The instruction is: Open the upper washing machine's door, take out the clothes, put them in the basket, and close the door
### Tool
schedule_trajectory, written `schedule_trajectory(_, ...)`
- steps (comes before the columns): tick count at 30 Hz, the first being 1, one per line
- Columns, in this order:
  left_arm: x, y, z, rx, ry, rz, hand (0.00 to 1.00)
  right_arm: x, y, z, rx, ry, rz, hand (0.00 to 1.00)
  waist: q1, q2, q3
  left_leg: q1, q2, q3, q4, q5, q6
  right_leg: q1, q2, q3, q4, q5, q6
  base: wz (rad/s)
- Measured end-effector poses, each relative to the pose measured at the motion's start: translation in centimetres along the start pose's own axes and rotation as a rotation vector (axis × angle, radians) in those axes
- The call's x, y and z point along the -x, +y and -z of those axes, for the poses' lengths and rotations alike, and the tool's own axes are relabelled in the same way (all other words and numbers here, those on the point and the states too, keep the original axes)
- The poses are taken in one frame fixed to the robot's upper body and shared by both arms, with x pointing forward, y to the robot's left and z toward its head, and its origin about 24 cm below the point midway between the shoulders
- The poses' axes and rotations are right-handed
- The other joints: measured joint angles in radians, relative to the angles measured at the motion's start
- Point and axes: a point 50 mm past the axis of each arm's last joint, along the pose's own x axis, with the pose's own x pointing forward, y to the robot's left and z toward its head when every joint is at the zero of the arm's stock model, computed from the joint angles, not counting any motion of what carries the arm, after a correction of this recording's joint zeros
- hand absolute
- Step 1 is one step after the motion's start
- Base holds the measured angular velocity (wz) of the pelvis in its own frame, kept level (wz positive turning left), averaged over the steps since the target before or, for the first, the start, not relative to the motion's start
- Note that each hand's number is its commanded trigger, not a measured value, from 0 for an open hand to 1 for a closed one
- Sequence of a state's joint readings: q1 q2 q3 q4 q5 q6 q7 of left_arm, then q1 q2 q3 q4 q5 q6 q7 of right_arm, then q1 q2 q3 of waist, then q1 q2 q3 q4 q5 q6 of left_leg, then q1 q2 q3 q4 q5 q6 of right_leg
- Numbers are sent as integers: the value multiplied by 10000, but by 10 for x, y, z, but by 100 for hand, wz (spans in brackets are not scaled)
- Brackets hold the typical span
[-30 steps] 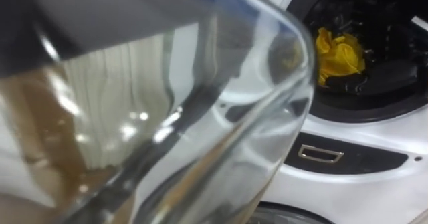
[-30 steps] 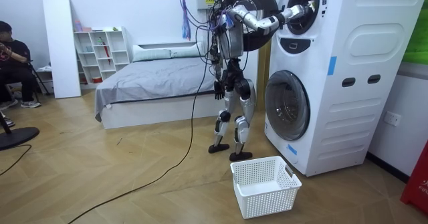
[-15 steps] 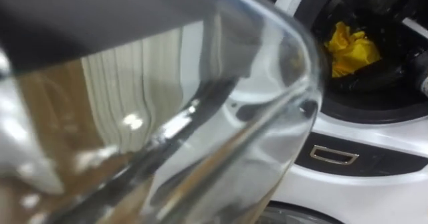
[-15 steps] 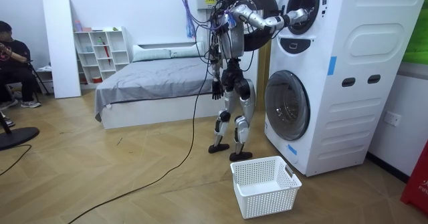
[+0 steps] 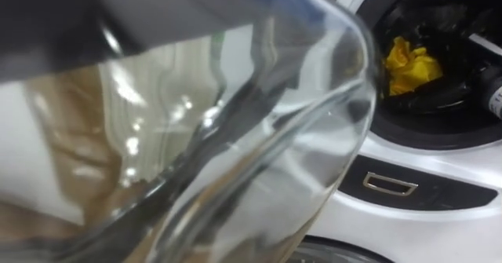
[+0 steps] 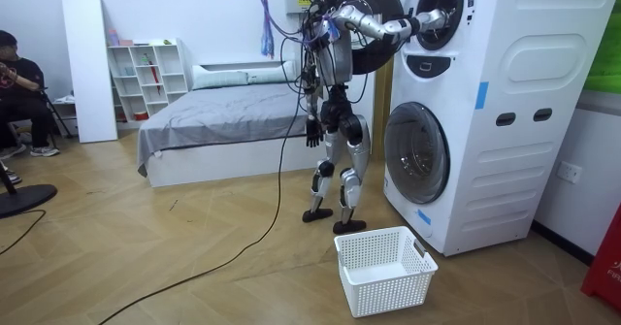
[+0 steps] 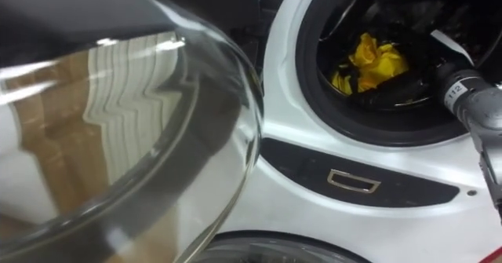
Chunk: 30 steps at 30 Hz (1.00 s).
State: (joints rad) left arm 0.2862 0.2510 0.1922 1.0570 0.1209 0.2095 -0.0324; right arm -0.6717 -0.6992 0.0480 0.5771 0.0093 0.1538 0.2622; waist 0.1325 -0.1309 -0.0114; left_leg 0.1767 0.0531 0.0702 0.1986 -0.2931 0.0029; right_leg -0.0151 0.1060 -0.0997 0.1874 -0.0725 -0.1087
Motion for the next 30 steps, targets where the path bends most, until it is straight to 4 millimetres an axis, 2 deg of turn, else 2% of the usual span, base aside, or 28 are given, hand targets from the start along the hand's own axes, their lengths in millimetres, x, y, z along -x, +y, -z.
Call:
schedule_trajectory(3,0,0,-1,34,47,-10,0,-3,-6,-4,981,271,398,0,13,-63,23,2,-10,-6,10,0,2,17,-9,-12,-16,16,14,0)
schedule_trajectory(6,0,1,-1,43,99,-18,0,-5,-15,3,1895,1115,1207,0,99,-77,26,-20,-17,-55,-13,-3,8,16,-25,-78,-23,17,33,7)
schedule_trajectory(12,0,1,0,65,336,-37,0,-7,-24,1,2747,1662,1883,0,104,-62,35,-108,14,-195,3,1,8,-49,-16,-214,-39,-47,36,8)
schedule_trajectory(24,-1,2,-9,270,201,-107,0,-9,-28,0,2648,1921,2040,0,100,-42,14,-111,30,-175,3,5,2,-59,-11,-231,-44,-111,31,0)
schedule_trajectory(30,-1,2,-9,267,199,-106,0,-9,-28,0,2685,1926,2037,0,108,8,-26,-107,30,-183,6,7,0,-53,-17,-237,-32,-111,31,0)
